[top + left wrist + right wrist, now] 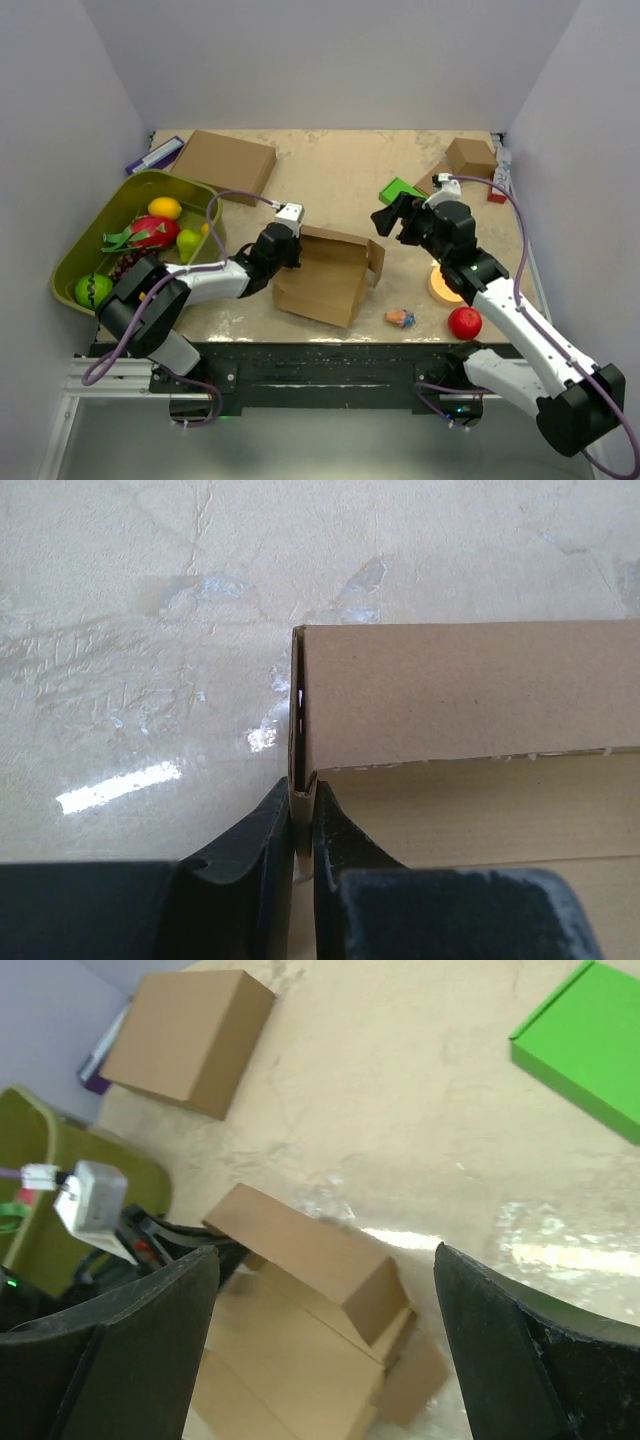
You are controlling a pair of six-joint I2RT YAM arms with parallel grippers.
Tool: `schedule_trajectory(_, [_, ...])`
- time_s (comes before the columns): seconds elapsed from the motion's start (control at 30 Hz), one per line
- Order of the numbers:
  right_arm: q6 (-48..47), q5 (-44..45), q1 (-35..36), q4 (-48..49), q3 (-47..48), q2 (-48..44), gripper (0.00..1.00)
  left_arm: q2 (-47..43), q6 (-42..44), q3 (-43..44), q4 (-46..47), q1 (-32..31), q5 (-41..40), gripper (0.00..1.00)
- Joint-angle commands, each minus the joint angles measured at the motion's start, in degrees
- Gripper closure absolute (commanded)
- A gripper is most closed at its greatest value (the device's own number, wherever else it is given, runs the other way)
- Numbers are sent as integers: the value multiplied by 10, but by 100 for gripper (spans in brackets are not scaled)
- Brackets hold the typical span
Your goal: Fold the paper box
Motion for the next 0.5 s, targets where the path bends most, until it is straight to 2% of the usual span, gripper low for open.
schedule_trajectory(0.0, [-80,39,27,-103,18,-1,9,-26,-13,33,-55,12,28,100])
schedule_trajectory(0.2, [-52,79,88,-120,-23,14,11,-25,-10,41,-70,19,19,100])
schedule_trajectory(0.47, [-25,116,101,-118,-33,52,15,-28,-15,40,-69,20,16,100])
